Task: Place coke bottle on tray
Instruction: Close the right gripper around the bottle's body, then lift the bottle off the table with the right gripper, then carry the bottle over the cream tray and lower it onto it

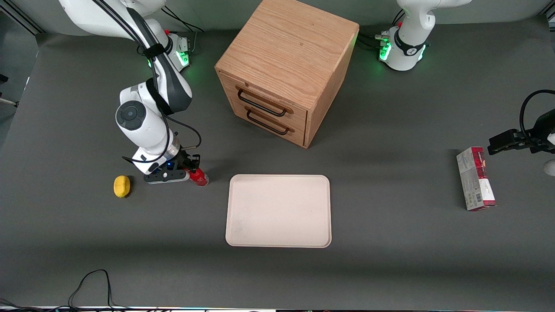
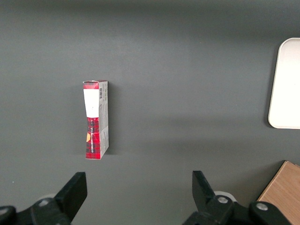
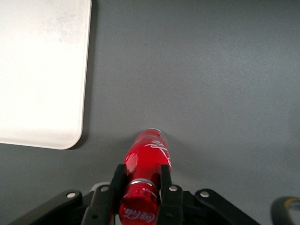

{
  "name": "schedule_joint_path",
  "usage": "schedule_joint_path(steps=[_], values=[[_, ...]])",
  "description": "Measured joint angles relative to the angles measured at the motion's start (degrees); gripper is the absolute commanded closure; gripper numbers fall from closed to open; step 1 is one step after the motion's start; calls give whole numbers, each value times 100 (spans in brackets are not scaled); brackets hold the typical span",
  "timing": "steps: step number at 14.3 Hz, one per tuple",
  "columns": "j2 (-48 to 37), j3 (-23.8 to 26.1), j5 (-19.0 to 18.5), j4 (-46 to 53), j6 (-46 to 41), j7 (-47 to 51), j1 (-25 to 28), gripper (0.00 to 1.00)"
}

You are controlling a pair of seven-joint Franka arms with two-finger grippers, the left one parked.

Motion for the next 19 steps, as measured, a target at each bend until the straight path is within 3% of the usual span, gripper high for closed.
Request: schedule_joint_path(steps=[5,14,16,19], values=[[-3,0,0,236,-263,0,0,91],[-199,-13,0,3816,-4432,-2,-9,91],[-202,-12,7,4360,-4964,-2,-8,91],[-75,2,65,4741,-5102,-3,0,91]])
